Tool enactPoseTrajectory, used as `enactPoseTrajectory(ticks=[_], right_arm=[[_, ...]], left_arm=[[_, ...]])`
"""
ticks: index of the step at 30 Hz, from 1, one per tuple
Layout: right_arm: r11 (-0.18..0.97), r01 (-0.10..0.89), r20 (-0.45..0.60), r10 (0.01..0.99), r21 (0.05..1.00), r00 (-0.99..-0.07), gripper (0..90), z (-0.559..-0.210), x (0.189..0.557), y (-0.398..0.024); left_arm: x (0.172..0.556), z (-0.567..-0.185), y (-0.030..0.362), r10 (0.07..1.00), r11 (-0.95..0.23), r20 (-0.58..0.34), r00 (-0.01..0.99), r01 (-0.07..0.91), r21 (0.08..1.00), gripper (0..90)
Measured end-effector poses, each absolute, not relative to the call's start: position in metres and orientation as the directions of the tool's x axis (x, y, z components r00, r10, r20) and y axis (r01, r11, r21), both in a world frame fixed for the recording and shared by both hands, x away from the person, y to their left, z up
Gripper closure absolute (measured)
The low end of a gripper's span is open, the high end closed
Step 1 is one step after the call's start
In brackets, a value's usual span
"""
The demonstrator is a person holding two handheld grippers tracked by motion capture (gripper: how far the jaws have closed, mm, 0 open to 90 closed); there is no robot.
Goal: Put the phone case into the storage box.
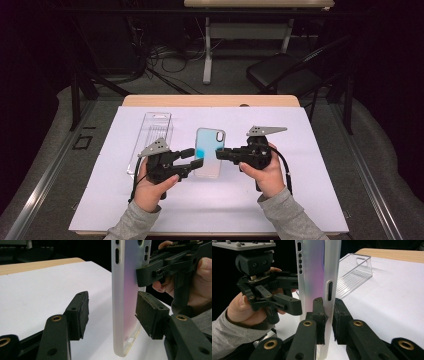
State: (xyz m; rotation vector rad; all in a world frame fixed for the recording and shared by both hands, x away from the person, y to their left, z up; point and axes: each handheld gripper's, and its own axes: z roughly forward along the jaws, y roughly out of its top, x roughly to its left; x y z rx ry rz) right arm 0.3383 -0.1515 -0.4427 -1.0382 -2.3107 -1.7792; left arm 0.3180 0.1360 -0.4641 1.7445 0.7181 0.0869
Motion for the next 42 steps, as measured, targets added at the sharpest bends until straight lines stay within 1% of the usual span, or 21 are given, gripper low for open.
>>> enactPoseTrajectory(ticks=[3, 8, 13, 20, 28, 42], right_arm=[[0.126, 0.525, 0.413, 0.476, 0.842, -0.777, 82.2, -0.443, 0.338, -0.151], [0.138, 0.517, 0.402, 0.475, 0.845, -0.783, 82.2, -0.443, 0.337, -0.150], [0.145, 0.505, 0.382, 0.488, 0.851, -0.785, 82.2, -0.443, 0.337, -0.149], [0.157, 0.495, 0.359, 0.510, 0.855, -0.782, 82.2, -0.444, 0.335, -0.147], [0.173, 0.485, 0.338, 0.522, 0.857, -0.783, 82.2, -0.446, 0.334, -0.144], [0.199, 0.466, 0.306, 0.530, 0.862, -0.791, 82.2, -0.448, 0.331, -0.138]], left_arm=[[0.317, -0.463, 0.136, 0.500, -0.121, -0.314, 0.807, 0.424, 0.898, 44.5], [0.317, -0.461, 0.139, 0.537, -0.144, -0.300, 0.789, 0.436, 0.889, 44.4], [0.317, -0.458, 0.143, 0.574, -0.136, -0.292, 0.765, 0.441, 0.887, 35.5], [0.315, -0.453, 0.146, 0.582, -0.123, -0.282, 0.763, 0.425, 0.897, 28.6], [0.314, -0.448, 0.150, 0.588, -0.108, -0.272, 0.762, 0.406, 0.907, 25.8], [0.314, -0.445, 0.156, 0.603, -0.101, -0.269, 0.751, 0.406, 0.908, 25.7]])
